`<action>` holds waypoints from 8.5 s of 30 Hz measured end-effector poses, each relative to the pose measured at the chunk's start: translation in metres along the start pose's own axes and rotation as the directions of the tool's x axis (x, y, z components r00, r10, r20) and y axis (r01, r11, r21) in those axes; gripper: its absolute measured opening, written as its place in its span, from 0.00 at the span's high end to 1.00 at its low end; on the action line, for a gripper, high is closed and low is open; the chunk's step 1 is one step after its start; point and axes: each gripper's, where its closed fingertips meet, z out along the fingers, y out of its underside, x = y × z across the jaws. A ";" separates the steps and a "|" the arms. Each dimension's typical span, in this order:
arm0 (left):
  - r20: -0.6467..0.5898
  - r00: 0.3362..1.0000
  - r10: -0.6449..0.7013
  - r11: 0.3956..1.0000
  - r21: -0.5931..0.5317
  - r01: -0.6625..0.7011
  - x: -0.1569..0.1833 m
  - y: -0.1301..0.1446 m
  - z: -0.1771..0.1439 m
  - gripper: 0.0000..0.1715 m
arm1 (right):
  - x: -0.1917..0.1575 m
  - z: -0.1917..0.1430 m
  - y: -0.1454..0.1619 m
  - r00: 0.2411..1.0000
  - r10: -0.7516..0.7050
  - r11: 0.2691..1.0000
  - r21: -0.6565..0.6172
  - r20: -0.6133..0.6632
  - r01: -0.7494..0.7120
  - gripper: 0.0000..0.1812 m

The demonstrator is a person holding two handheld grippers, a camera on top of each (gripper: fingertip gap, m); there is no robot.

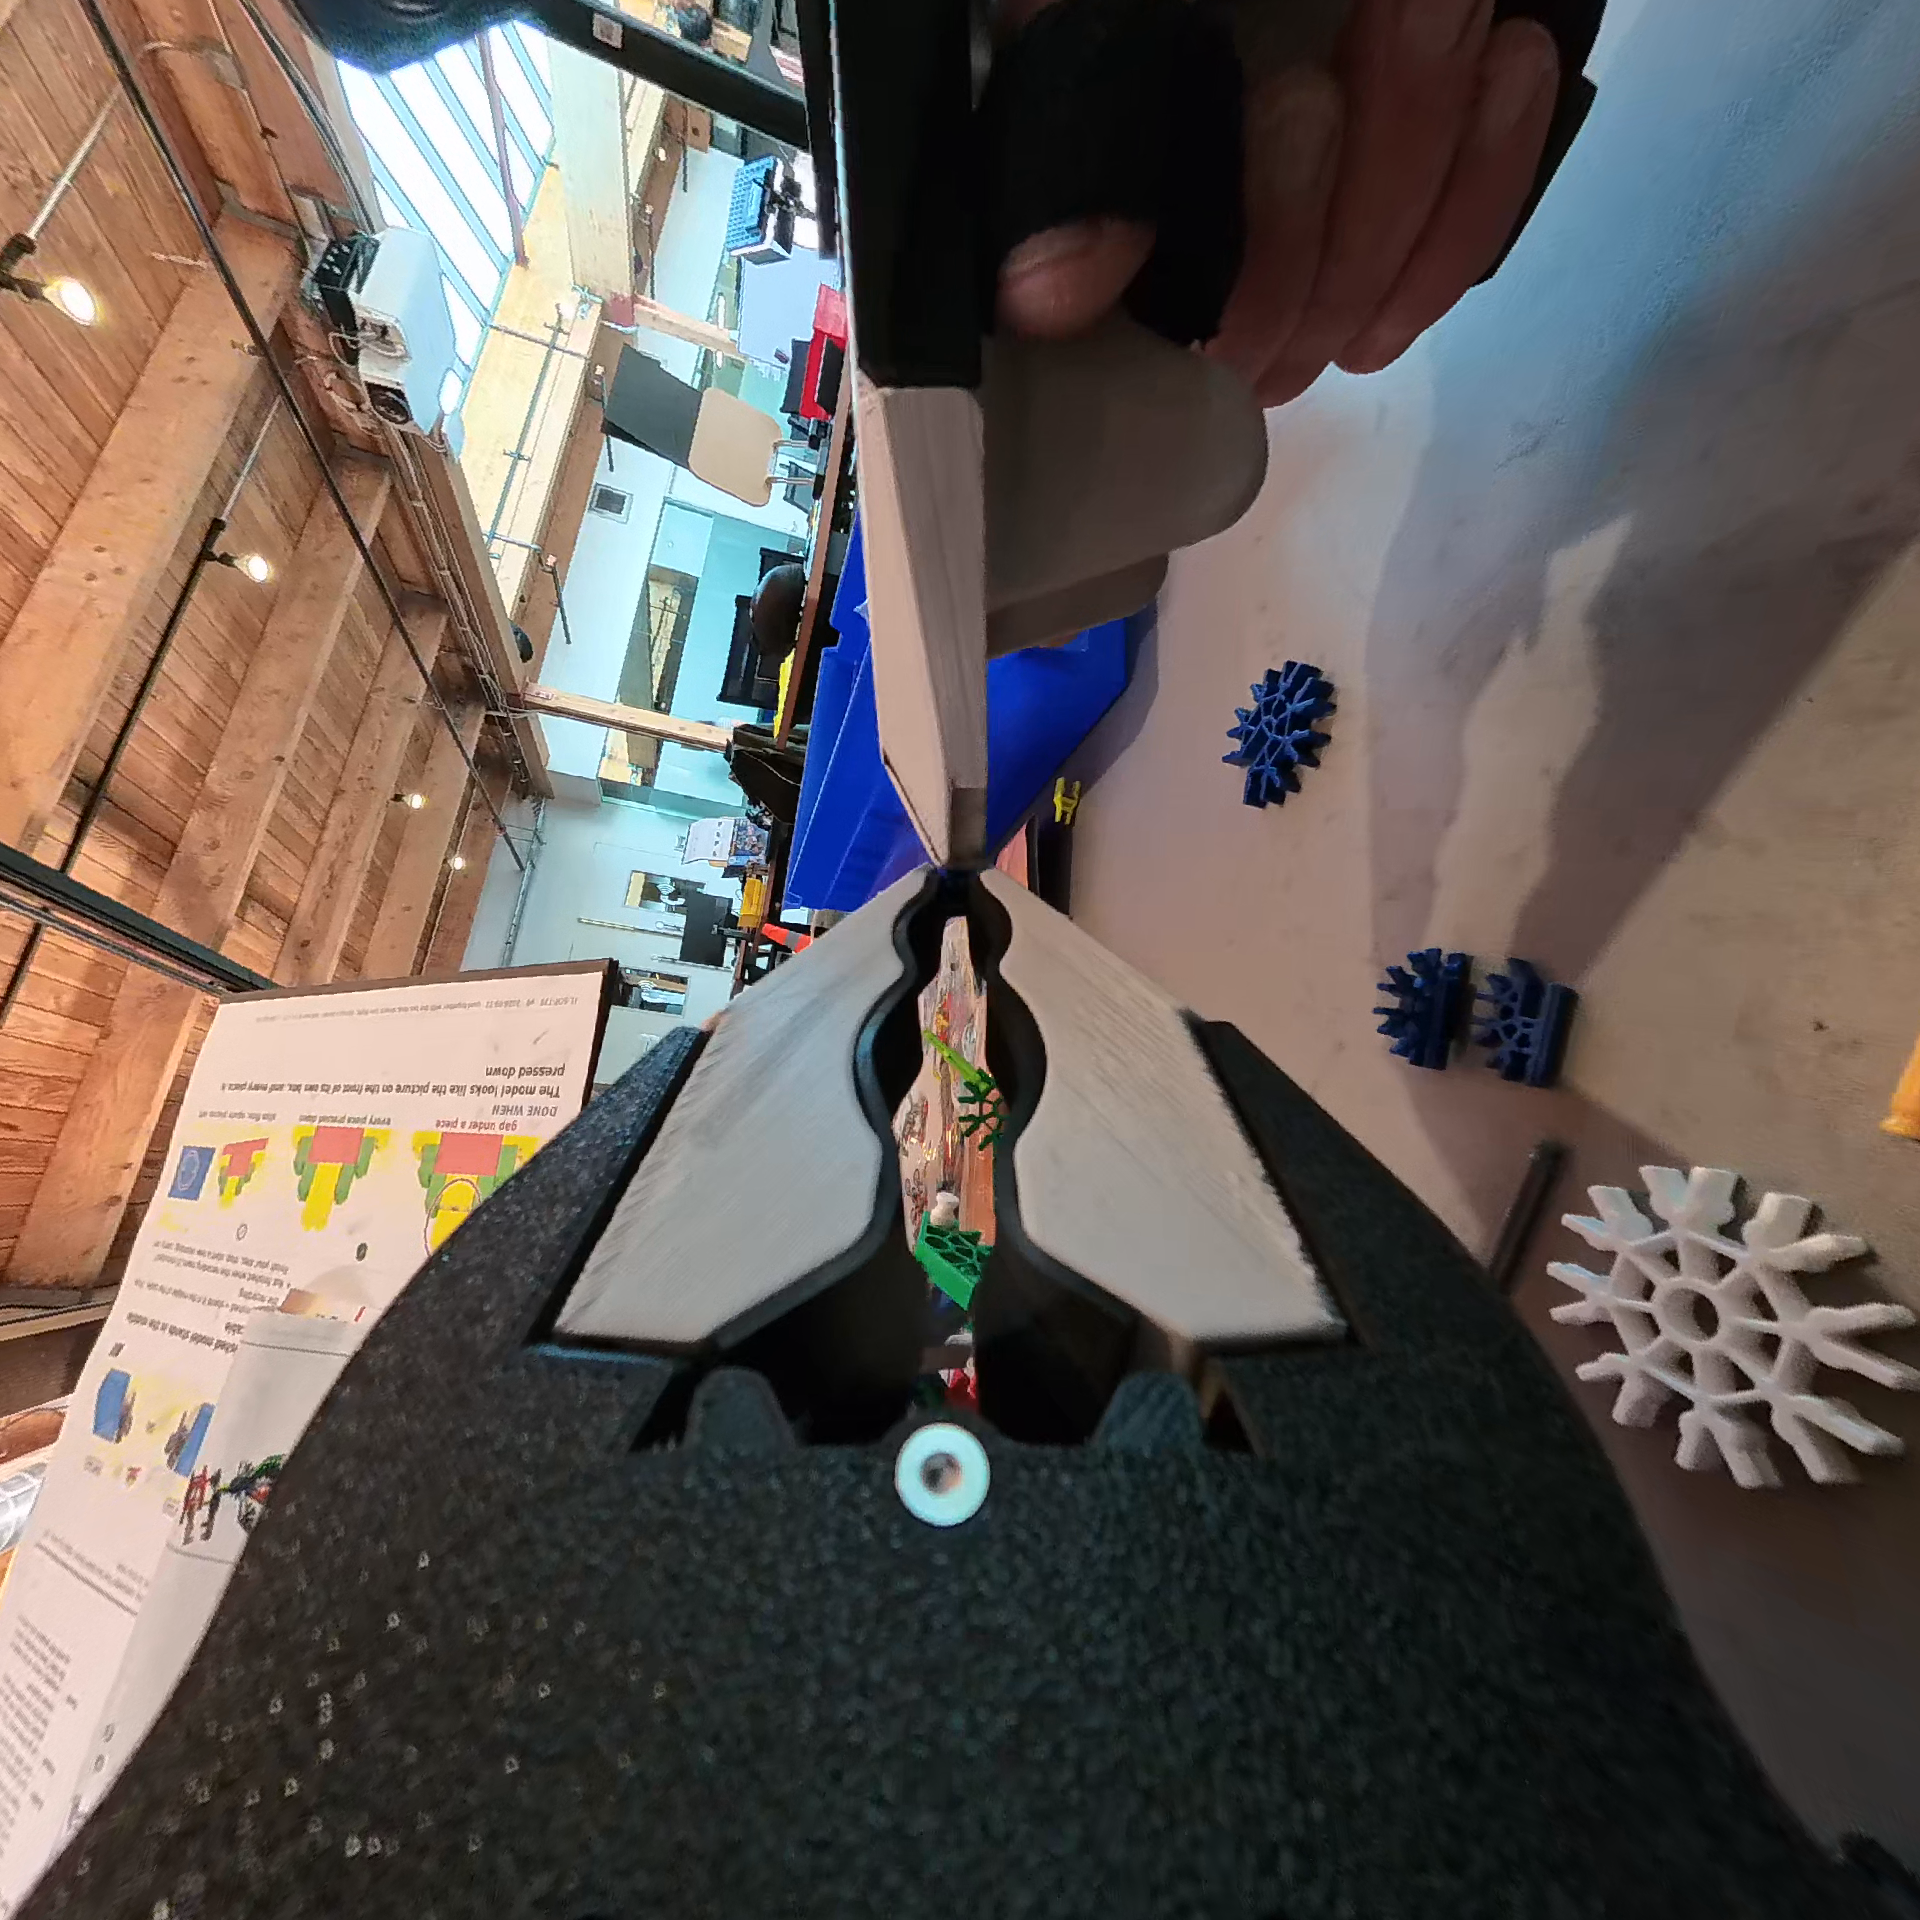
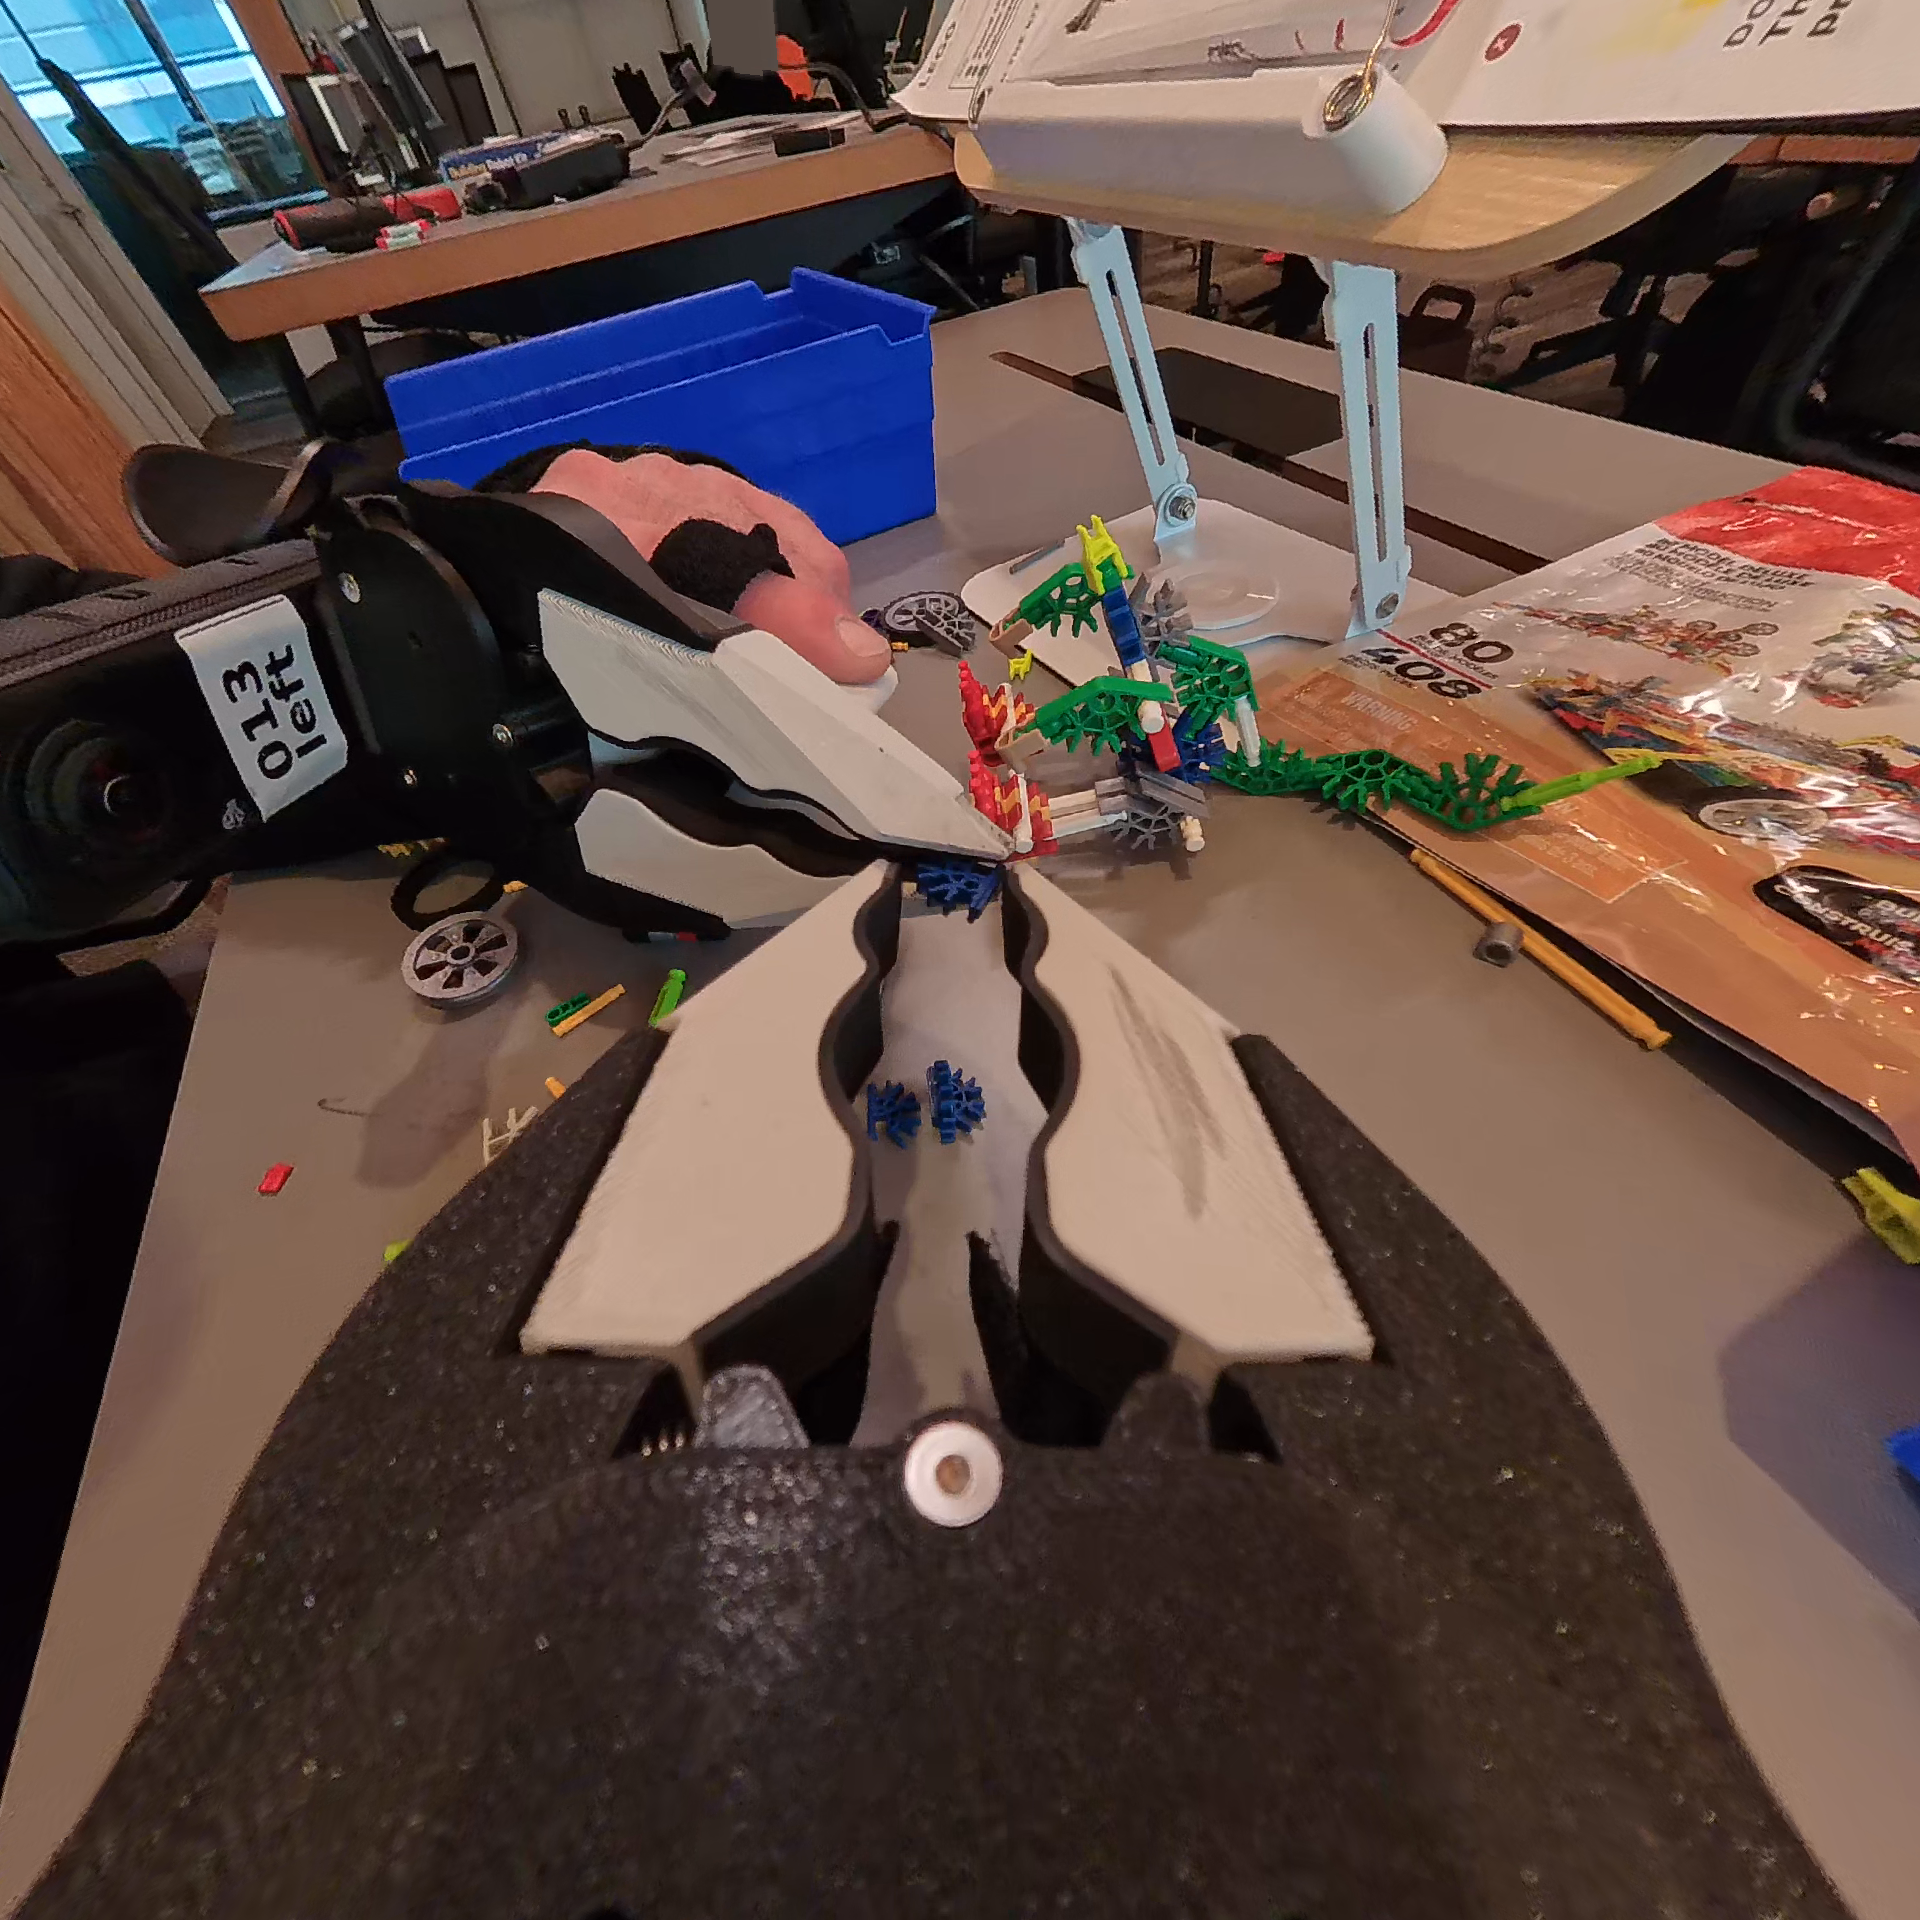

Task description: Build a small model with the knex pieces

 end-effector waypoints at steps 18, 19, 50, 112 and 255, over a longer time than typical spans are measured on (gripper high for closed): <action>-0.425 0.816 -0.392 0.918 -0.127 0.375 0.029 0.009 -0.020 0.95 | 0.016 -0.005 0.003 0.999 0.009 1.000 0.001 -0.047 -0.009 0.92; -0.500 0.758 -0.418 0.906 -0.171 0.387 0.041 0.009 -0.027 0.95 | 0.017 -0.004 0.004 0.999 0.011 1.000 -0.004 -0.048 -0.011 0.92; -0.667 0.454 -0.590 0.798 -0.396 0.455 0.101 0.008 -0.035 0.93 | 0.016 0.000 0.011 0.999 0.007 1.000 -0.027 -0.041 -0.008 0.92; -0.700 0.445 -0.558 0.816 -0.367 0.447 0.102 -0.004 -0.040 0.95 | 0.017 0.002 0.013 0.999 -0.014 0.999 -0.044 -0.044 0.012 0.92; -0.664 0.284 -0.692 0.672 -0.447 0.591 0.100 0.006 -0.031 0.98 | 0.013 0.015 0.033 0.999 -0.039 0.990 -0.138 -0.015 0.037 0.92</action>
